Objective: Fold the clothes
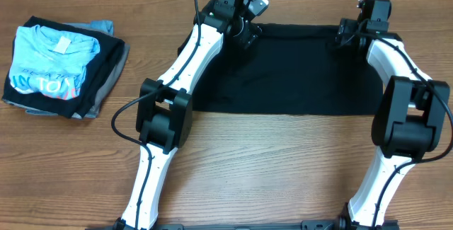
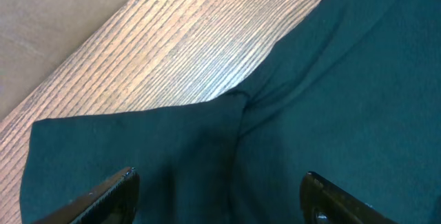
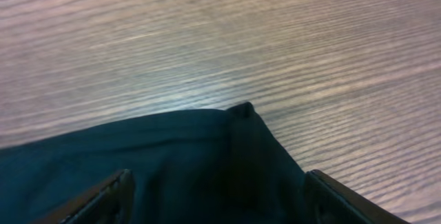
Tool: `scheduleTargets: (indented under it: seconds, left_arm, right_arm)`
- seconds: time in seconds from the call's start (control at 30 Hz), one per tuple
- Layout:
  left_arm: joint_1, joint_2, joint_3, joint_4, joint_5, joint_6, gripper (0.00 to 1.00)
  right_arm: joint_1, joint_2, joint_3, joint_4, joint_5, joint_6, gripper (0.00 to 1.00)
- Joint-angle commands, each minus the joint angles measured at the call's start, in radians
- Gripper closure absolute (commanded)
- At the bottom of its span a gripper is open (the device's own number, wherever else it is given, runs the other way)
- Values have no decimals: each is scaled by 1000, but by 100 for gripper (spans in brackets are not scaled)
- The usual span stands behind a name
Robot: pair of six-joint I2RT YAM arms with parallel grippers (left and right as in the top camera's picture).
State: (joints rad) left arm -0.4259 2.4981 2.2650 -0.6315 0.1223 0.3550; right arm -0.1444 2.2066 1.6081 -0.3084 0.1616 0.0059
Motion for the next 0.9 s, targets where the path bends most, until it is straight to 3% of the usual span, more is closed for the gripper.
scheduleTargets:
  seconds: [0.0,0.07,0.27,0.47,0.53,0.87]
  left_arm:
    - [-4,-16,-6,-8,-2,11,22]
    - [-4,-16,-11,-16,-2,11,22]
    - [-4,-16,-33,19,-3,11,20]
    - [-4,-16,-34,49,-3,13,20]
    - [-4,-16,-34,58,-3,21,20]
    - [-5,-15,-67,61,0,47,23]
  right_arm:
    - [-6,45,-4,5,21,25,32]
    - [-6,46,-4,6,21,25,49]
    - [-6,46,-4,2,21,25,60]
    - [-8,46,-4,21,21,25,84]
    - [-7,46,-4,24,21,25,96]
    - [-7,46,-4,23,21,25,96]
